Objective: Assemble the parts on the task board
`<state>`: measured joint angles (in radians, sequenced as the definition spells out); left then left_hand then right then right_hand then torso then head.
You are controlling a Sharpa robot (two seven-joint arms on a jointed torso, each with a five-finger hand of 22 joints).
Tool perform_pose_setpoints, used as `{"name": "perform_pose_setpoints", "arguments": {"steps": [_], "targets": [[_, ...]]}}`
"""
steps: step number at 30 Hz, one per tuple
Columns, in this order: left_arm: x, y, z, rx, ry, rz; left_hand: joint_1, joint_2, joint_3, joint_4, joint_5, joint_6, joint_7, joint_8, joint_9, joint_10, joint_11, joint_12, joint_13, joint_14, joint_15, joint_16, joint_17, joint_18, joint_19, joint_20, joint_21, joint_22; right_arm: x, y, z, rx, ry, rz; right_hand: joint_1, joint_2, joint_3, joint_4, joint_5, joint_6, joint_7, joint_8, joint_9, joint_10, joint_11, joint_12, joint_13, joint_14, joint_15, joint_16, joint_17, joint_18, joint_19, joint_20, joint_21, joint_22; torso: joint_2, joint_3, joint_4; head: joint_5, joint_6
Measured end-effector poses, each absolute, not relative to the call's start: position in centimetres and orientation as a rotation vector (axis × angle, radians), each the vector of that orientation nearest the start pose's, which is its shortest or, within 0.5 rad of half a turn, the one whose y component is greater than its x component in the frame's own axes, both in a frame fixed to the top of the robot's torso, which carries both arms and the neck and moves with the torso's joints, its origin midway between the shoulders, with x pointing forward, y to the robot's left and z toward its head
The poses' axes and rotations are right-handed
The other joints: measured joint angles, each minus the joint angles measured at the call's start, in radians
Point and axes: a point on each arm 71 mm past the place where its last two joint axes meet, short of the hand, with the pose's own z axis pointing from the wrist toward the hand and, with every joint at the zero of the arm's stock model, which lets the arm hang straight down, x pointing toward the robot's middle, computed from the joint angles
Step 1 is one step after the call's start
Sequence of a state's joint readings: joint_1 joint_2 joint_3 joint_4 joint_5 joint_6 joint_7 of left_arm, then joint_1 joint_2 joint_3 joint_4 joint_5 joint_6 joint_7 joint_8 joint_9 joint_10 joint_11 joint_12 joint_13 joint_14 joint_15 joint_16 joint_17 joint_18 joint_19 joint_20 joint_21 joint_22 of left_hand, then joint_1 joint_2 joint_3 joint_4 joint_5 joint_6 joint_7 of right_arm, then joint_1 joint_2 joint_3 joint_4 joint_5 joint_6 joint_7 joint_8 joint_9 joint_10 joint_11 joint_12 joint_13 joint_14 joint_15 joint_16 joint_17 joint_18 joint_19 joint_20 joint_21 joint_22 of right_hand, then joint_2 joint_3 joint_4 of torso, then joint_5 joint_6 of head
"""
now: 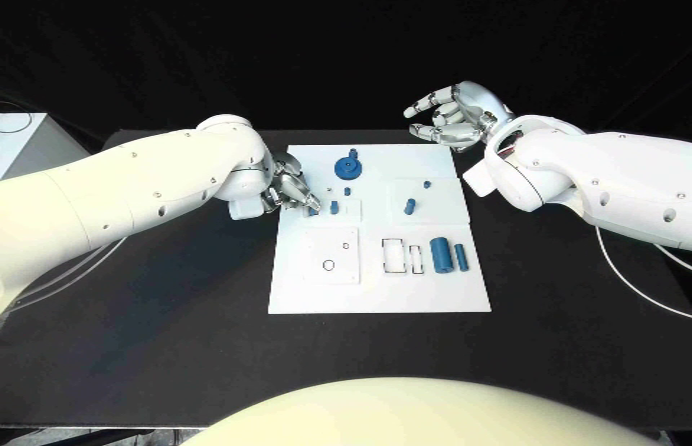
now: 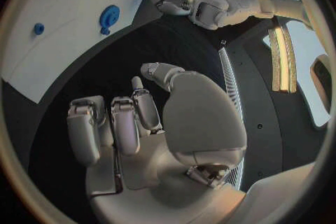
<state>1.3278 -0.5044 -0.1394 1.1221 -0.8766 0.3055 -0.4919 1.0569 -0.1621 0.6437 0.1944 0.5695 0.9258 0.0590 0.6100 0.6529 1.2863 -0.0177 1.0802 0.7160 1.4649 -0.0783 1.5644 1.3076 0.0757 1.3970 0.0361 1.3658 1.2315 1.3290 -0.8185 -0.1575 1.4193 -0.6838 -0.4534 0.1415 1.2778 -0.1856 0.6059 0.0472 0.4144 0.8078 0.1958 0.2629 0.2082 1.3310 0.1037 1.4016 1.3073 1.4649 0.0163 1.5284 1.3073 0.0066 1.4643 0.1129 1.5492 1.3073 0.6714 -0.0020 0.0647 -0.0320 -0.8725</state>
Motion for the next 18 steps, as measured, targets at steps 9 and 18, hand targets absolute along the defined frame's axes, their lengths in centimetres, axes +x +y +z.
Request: {"name": "perform_pose_setpoints", "arguments": {"steps": [9, 18], "targets": [[54.17, 15.59, -22.01, -0.203, 2.481, -0.445, -0.01, 0.014, 0.12, -0.082, 0.008, -0.004, 0.007, -0.005, -0.008, -0.006, 0.006, -0.006, -0.009, 0.0, 0.0, 0.0, 0.0, 0.0, -0.004, 0.004, 0.0, -0.003, 51.64, -22.88, -16.19, 0.472, 1.568, 0.988, 0.0, 0.0, 0.004, -0.004, 0.0, 0.0, 0.0, 0.0, 0.0, 0.0, 0.0, 0.0, 0.0, 0.0, 0.0, 0.0, 0.0, 0.0, 0.0, 0.0, 0.0, 0.001, 0.0, -0.0001, -0.0002, -0.001, 0.0], [54.12, 16.0, -22.11, -0.214, 2.487, -0.45, -0.029, 0.009, 0.127, -0.075, 0.028, 0.0, 0.01, 0.005, 0.0, -0.006, 0.006, -0.006, -0.006, 0.0, 0.0, 0.0, 0.0, 0.0, -0.004, 0.004, 0.0, -0.002, 51.65, -22.89, -16.19, 0.472, 1.567, 0.988, 0.0, 0.0, 0.004, -0.004, 0.0, 0.0, 0.0, 0.0, 0.0, 0.0, 0.0, 0.0, 0.0, 0.0, 0.0, 0.0, 0.0, 0.0, 0.0, 0.0, 0.0, 0.001, 0.0, -0.0001, -0.0001, -0.002, 0.0]]}}
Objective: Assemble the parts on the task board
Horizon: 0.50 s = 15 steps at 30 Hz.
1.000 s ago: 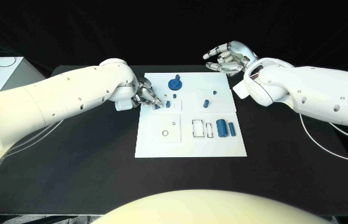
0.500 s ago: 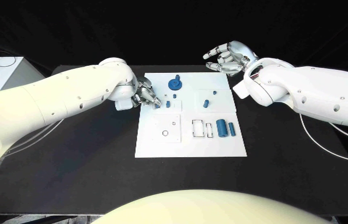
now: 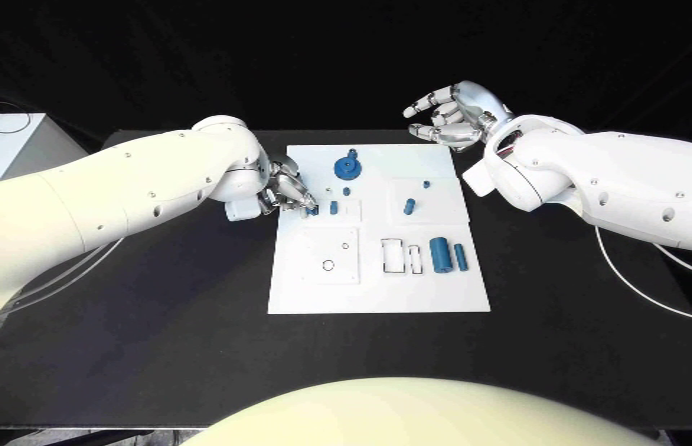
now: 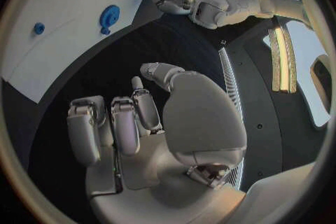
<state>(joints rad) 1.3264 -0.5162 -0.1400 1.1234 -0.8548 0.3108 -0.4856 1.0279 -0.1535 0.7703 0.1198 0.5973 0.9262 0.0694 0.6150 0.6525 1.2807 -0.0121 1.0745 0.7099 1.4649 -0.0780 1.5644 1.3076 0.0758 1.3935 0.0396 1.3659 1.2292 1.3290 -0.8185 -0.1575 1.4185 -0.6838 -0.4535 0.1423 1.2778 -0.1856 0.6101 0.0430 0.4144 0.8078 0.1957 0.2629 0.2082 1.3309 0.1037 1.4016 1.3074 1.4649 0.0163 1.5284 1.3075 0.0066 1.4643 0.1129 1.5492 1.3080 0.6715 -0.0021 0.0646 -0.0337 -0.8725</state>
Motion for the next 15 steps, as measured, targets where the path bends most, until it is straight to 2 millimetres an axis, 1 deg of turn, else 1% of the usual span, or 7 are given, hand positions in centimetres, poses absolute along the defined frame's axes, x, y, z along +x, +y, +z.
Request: {"name": "perform_pose_setpoints", "arguments": {"steps": [6, 11, 14, 15], "targets": [[54.11, 16.09, -22.15, -0.219, 2.486, -0.455, -0.005, 0.003, 0.0, 0.0, 0.003, 0.0, 0.0, 0.0, 0.003, 0.0, 0.0, 0.0, 0.003, 0.0, 0.0, 0.0, 0.0, 0.0, 0.0, 0.0, 0.0, 0.003, 51.65, -22.89, -16.19, 0.472, 1.567, 0.989, 0.0, 0.0, 0.0, 0.0, 0.0, 0.0, 0.0, 0.0, 0.0, 0.0, 0.0, 0.0, 0.0, 0.0, 0.0, 0.0, 0.001, 0.0, 0.0, 0.0, 0.0, 0.0, 0.0, 0.0001, 0.0004, 0.001, 0.0], [54.05, 16.14, -22.18, -0.224, 2.479, -0.463, -0.01, -0.003, 0.0, 0.0, 0.003, 0.0, 0.0, 0.006, 0.003, 0.0, 0.0, 0.003, 0.009, 0.0, 0.0, 0.0, 0.0, 0.0, 0.0, 0.0, 0.0, 0.007, 51.65, -22.9, -16.19, 0.471, 1.567, 0.989, 0.0, 0.0, 0.0, 0.0, 0.0, 0.0, 0.0, 0.0, 0.0, 0.0, 0.0, 0.0, 0.0, 0.0, 0.0, 0.0, 0.001, 0.0, 0.0, 0.0, 0.0, 0.0, 0.0, 0.0006, 0.0005, 0.001, 0.0], [53.93, 16.21, -22.2, -0.226, 2.468, -0.47, -0.011, -0.003, 0.0, 0.0, 0.013, 0.002, 0.002, 0.009, 0.005, 0.001, -0.001, 0.009, 0.014, 0.0, 0.0, 0.0, 0.0, 0.0, 0.0, 0.0, 0.003, 0.014, 51.65, -22.92, -16.19, 0.472, 1.567, 0.988, 0.0, 0.0, 0.0, 0.0, 0.0, 0.0, 0.0, 0.0, 0.0, 0.0, 0.0, 0.0, 0.0, 0.0, 0.0, 0.0, 0.001, 0.0, 0.0, 0.0, 0.0, 0.0, 0.0, 0.0006, 0.0005, 0.001, 0.0], [53.89, 16.24, -22.2, -0.227, 2.463, -0.473, -0.013, -0.005, 0.0, 0.0, 0.019, 0.004, 0.003, 0.012, 0.007, 0.004, -0.004, 0.01, 0.016, 0.0, 0.0, 0.0, 0.0, 0.0, 0.0, 0.0, 0.007, 0.016, 51.65, -22.92, -16.19, 0.472, 1.567, 0.988, 0.0, 0.0, 0.0, 0.0, 0.0, 0.0, 0.0, 0.0, 0.0, 0.0, 0.0, 0.0, 0.0, 0.0, 0.0, 0.0, 0.001, 0.0, 0.0, 0.0, 0.0, 0.0, 0.0, 0.0007, 0.0005, 0.001, 0.0]]}}
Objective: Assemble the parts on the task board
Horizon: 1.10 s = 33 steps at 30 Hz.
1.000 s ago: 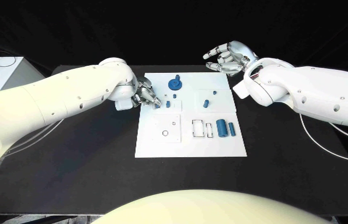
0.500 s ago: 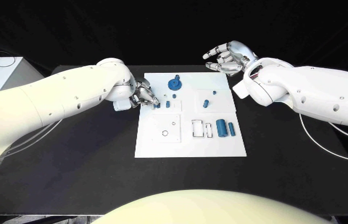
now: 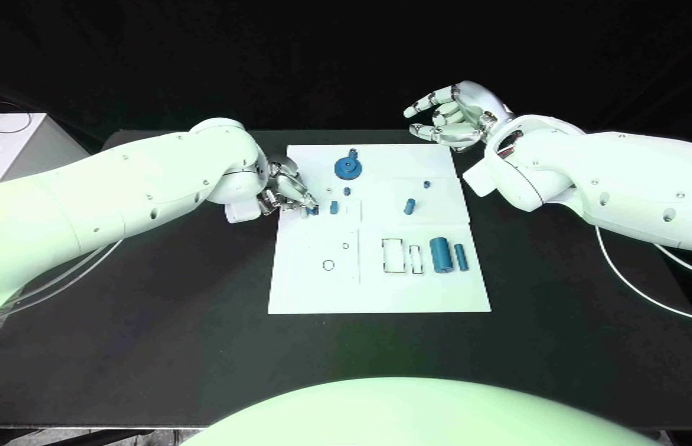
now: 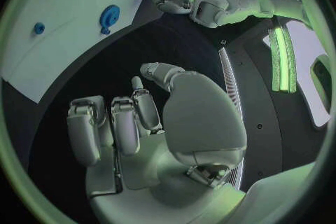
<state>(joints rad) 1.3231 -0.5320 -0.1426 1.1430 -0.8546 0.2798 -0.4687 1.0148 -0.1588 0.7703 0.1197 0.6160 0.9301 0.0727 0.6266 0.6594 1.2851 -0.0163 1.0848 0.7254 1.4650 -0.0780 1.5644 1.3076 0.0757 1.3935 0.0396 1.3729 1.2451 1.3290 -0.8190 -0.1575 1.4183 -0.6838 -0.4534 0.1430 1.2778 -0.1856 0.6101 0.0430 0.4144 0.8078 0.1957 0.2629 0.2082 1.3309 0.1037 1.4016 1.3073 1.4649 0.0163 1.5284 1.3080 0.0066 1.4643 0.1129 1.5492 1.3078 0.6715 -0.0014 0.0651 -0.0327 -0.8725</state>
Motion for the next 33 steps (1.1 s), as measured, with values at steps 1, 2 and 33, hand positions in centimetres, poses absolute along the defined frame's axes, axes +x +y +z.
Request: {"name": "perform_pose_setpoints", "arguments": {"steps": [1, 2, 33], "targets": [[53.8, 16.3, -22.2, -0.229, 2.458, -0.476, -0.001, -0.001, 0.0, 0.0, 0.004, 0.0, 0.0, 0.0, 0.002, 0.002, -0.002, 0.0, 0.001, 0.0, 0.0, 0.0, 0.0, 0.0, 0.0, 0.0, 0.0, 0.002, 51.7, -22.9, -16.2, 0.472, 1.567, 0.988, 0.0, 0.0, 0.0, 0.0, 0.0, 0.0, 0.0, 0.0, 0.0, 0.0, 0.0, 0.0, 0.0, 0.0, 0.0, 0.0, 0.0, 0.0, 0.0, 0.0, 0.0, 0.0, 0.0, 0.0, 0.0, 0.0, 0.0], [53.8, 16.3, -22.2, -0.23, 2.451, -0.479, -0.005, 0.003, 0.0, 0.0, 0.004, 0.002, -0.002, 0.0, 0.002, 0.002, -0.002, 0.0, 0.002, 0.0, 0.0, 0.0, 0.0, 0.0, 0.0, 0.0, 0.0, 0.004, 51.7, -22.9, -16.2, 0.472, 1.567, 0.988, 0.0, 0.0, 0.0, 0.0, 0.0, 0.0, 0.0, 0.0, 0.0, 0.0, 0.0, 0.0, 0.0, 0.0, 0.0, 0.0, 0.0, 0.0, 0.0, 0.0, 0.0, 0.0, 0.0, -0.0001, 0.0, 0.0, 0.0], [52.8, 16.0, -21.9, -0.238, 2.28, -0.505, -0.014, 0.002, 0.0, 0.0, 0.02, 0.005, -0.006, 0.0, 0.002, 0.007, -0.007, 0.01, 0.016, 0.0, 0.0, 0.0, 0.0, 0.0, 0.007, -0.007, 0.012, 0.02, 51.7, -23.2, -16.2, 0.474, 1.565, 0.984, 0.0, 0.0, 0.0, 0.0, 0.0, 0.0, 0.0, 0.0, 0.0, 0.0, 0.0, 0.0, 0.0, 0.0, 0.0, 0.0, 0.0, 0.0, 0.0, 0.0, 0.0, 0.0, -0.001, 0.0, 0.0001, 0.004, 0.0]]}}
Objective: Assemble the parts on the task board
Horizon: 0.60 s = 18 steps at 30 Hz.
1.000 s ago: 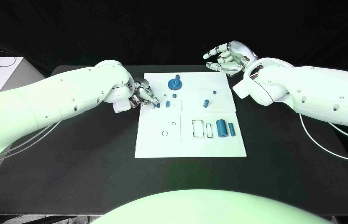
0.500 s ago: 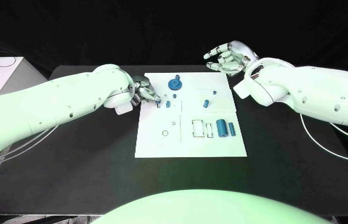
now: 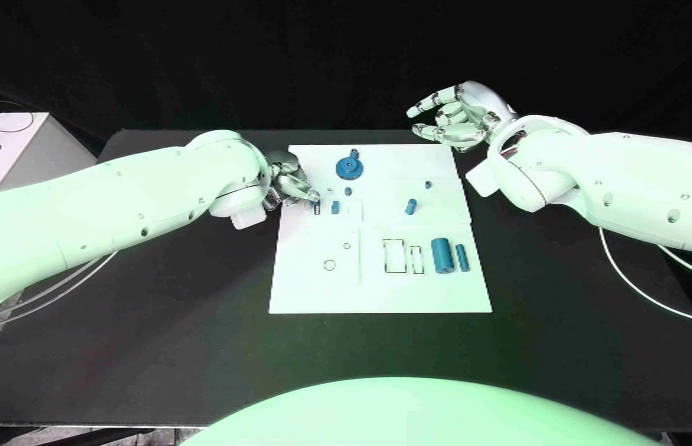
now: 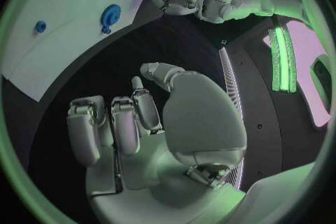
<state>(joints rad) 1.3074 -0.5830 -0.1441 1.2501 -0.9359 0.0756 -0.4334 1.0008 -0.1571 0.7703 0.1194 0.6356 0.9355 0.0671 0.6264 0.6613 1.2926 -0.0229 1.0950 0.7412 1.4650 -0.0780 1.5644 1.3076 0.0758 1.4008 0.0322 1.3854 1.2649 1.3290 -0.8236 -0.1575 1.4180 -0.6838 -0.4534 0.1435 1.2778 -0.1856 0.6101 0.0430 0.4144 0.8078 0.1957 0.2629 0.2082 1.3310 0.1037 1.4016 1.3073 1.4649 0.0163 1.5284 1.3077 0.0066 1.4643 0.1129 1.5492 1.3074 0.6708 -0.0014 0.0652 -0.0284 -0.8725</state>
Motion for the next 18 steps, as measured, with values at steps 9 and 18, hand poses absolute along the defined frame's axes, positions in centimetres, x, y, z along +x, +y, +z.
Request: {"name": "perform_pose_setpoints", "arguments": {"steps": [9, 18], "targets": [[52.77, 16.02, -22.25, -0.233, 2.294, -0.471, 0.0, 0.0, 0.0, 0.0, 0.0, 0.003, -0.003, 0.004, 0.0, 0.005, -0.002, 0.0, 0.001, 0.0, 0.0, 0.0, 0.0, 0.0, 0.004, 0.004, 0.0, 0.003, 51.65, -23.16, -16.2, 0.474, 1.565, 0.984, -0.005, 0.005, 0.0, 0.0, 0.0, 0.0, 0.0, 0.0, 0.0, 0.0, 0.0, 0.0, 0.0, 0.0, 0.0, 0.0, 0.0, 0.0, 0.0, 0.0, 0.0, 0.0, 0.0, 0.0005, -0.0006, 0.002, 0.0], [52.71, 15.95, -22.46, -0.228, 2.309, -0.451, 0.0, 0.0, 0.0, 0.0, 0.004, 0.007, 0.001, 0.004, 0.001, 0.005, -0.002, 0.0, 0.003, 0.0, 0.0, 0.0, 0.0, 0.0, 0.004, 0.004, 0.0, 0.004, 51.65, -23.15, -16.19, 0.473, 1.565, 0.985, -0.005, 0.005, 0.0, 0.0, 0.0, 0.0, 0.0, 0.0, 0.0, 0.0, 0.0, 0.0, 0.0, 0.0, 0.0, 0.0, 0.0, 0.0, 0.0, 0.0, 0.0, 0.001, 0.001, 0.0006, -0.0012, 0.003, 0.0]]}}
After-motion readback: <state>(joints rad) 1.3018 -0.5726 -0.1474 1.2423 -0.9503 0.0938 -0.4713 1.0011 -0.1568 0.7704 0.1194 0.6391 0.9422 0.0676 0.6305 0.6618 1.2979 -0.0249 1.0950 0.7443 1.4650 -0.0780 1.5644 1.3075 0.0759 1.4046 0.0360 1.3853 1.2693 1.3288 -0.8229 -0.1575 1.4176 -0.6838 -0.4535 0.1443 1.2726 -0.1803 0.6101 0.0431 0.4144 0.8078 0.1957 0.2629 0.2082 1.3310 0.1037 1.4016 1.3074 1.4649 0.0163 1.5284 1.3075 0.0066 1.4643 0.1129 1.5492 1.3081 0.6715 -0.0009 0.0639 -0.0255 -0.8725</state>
